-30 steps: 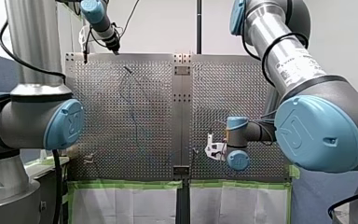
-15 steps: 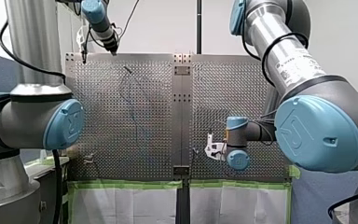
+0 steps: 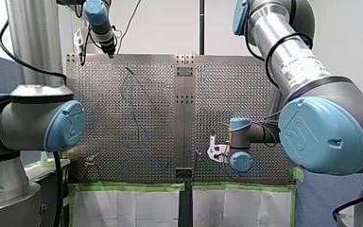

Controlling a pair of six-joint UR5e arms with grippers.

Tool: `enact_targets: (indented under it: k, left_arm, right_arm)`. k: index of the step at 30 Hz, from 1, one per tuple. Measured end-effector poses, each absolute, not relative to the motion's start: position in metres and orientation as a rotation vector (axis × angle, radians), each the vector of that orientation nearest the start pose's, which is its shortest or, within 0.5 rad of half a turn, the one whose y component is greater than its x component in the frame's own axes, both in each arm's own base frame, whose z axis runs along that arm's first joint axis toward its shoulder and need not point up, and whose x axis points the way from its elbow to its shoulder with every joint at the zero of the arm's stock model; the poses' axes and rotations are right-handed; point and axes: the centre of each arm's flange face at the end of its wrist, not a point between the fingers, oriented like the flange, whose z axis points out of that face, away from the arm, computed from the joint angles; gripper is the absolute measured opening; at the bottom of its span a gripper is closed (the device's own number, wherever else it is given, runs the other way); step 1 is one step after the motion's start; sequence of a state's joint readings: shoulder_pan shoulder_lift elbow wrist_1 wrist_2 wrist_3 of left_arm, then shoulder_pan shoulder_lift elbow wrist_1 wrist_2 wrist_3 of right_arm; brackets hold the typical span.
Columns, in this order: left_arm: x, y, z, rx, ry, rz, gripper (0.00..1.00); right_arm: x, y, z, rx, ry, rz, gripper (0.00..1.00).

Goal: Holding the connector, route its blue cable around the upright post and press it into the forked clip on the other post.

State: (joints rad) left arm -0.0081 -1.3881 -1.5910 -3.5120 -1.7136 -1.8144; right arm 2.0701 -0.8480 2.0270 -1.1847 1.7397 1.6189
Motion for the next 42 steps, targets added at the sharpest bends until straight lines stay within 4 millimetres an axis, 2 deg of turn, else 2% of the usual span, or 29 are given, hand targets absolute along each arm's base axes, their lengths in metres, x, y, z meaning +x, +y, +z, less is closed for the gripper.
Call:
enact_targets:
  k: [11, 24, 30, 36, 42]
  left_arm:
    - [0.38, -0.126, 0.52, -0.263, 1.743, -0.036, 1.0]
    - [0.374, -0.143, 0.485, -0.123, 1.738, -0.062, 1.0]
    - [0.376, -0.148, 0.461, -0.071, 1.752, -0.03, 1.0]
    - [0.381, -0.154, 0.426, -0.023, 1.787, 0.027, 1.0]
    - [0.386, -0.172, 0.391, 0.076, 1.817, 0.036, 1.0]
  right_arm:
    - [0.357, -0.409, 0.02, 1.429, -1.073, 1.486, 0.0]
    - [0.359, -0.41, 0.021, 1.438, -1.071, 1.482, 0.0]
    - [0.36, -0.41, 0.021, 1.44, -1.071, 1.483, 0.0]
    - [0.361, -0.408, 0.021, 1.442, -1.071, 1.486, 0.0]
    - [0.362, -0.408, 0.021, 1.441, -1.072, 1.488, 0.0]
